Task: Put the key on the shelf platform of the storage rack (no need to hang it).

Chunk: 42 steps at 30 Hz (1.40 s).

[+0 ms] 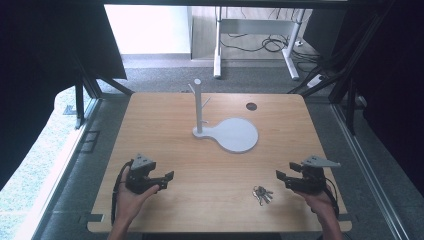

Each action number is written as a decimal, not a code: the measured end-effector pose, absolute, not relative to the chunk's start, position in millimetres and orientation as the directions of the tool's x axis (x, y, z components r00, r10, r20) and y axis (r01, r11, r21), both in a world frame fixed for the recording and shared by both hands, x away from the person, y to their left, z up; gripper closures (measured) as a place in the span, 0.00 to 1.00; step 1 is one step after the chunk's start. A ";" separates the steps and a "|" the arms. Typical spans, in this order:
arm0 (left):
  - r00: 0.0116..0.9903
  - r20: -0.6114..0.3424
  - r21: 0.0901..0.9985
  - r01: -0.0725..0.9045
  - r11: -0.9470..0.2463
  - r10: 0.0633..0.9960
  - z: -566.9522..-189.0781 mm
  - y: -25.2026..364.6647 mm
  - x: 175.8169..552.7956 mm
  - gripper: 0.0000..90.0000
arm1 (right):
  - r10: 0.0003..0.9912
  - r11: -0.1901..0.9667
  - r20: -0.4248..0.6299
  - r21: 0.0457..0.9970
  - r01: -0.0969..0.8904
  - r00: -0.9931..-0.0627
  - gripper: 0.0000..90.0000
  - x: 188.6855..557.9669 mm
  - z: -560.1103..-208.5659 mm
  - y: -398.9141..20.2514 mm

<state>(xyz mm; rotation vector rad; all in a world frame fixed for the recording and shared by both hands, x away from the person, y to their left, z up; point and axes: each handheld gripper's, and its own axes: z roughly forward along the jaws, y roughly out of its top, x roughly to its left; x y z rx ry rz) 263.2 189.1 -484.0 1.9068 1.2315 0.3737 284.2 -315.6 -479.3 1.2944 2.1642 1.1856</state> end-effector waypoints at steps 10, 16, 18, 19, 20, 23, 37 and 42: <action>0.482 -0.151 0.785 0.589 -0.192 0.863 -483.7 196.6 256.6 0.27 | 0.822 0.233 0.127 0.815 0.531 -0.555 0.42 272.0 -478.2 -318.8; 0.532 -0.146 0.772 0.588 -0.240 0.834 -486.8 195.8 258.2 0.29 | 0.804 0.264 0.132 0.794 0.547 -0.580 0.45 279.4 -487.9 -317.7; 0.543 -0.140 0.770 0.586 -0.254 0.828 -487.5 194.9 257.9 0.29 | 0.804 0.265 0.133 0.792 0.550 -0.580 0.45 279.9 -489.4 -317.2; 0.551 -0.133 0.768 0.583 -0.266 0.824 -488.0 194.9 257.9 0.29 | 0.805 0.264 0.138 0.787 0.557 -0.577 0.45 280.3 -491.0 -316.3; 0.553 -0.134 0.767 0.584 -0.268 0.823 -488.4 195.3 257.9 0.29 | 0.807 0.264 0.140 0.784 0.562 -0.574 0.46 280.5 -492.1 -315.4; 0.546 -0.153 0.763 0.595 -0.253 0.824 -487.0 198.5 256.7 0.29 | 0.807 0.274 0.142 0.770 0.576 -0.573 0.46 279.7 -494.6 -309.6; 0.530 -0.150 0.775 0.588 -0.234 0.835 -478.1 206.1 250.9 0.29 | 0.803 0.273 0.162 0.755 0.596 -0.573 0.46 279.1 -495.3 -304.3; 0.538 -0.142 0.763 0.594 -0.255 0.831 -483.0 203.2 252.8 0.29 | 0.801 0.288 0.155 0.746 0.600 -0.578 0.47 282.2 -497.7 -301.5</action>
